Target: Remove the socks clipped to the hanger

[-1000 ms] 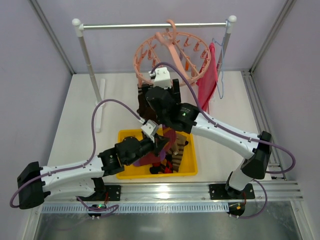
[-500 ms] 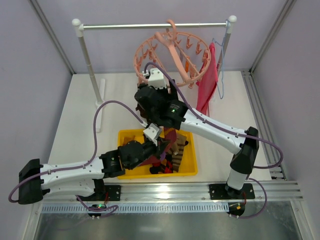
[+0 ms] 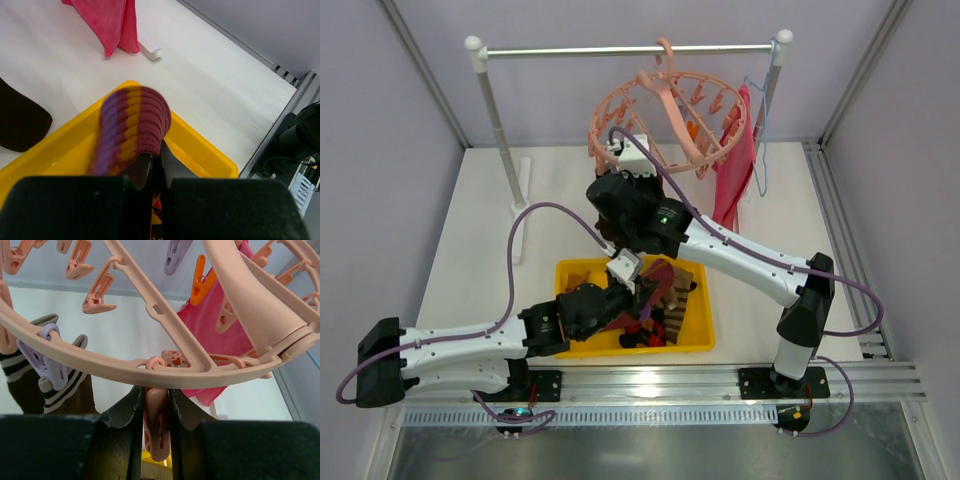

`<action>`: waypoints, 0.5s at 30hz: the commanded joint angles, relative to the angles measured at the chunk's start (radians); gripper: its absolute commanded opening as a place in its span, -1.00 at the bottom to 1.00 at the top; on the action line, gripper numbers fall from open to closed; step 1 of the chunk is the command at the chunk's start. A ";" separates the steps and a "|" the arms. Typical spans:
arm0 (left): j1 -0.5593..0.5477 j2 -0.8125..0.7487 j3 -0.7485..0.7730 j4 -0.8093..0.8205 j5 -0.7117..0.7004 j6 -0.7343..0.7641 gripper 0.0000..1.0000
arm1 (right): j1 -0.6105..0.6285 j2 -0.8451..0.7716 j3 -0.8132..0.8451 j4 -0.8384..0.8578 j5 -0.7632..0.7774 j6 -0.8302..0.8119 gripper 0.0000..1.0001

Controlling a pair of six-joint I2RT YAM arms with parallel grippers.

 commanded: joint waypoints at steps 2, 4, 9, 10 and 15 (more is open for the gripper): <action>-0.005 0.008 0.036 0.040 0.013 0.027 -1.00 | 0.036 0.015 0.005 0.023 0.067 0.004 -0.92; -0.005 0.011 0.037 0.040 0.013 0.029 -1.00 | 0.036 0.008 0.000 0.025 0.063 0.004 -0.92; -0.005 0.011 0.037 0.039 -0.004 0.033 -1.00 | 0.037 -0.011 -0.029 0.034 0.046 0.007 0.06; -0.005 0.011 0.034 0.039 -0.008 0.035 -1.00 | 0.036 -0.015 -0.032 0.028 0.041 0.011 0.50; -0.005 -0.008 0.026 0.032 -0.068 0.058 -1.00 | 0.037 -0.087 -0.090 0.026 -0.026 0.054 0.80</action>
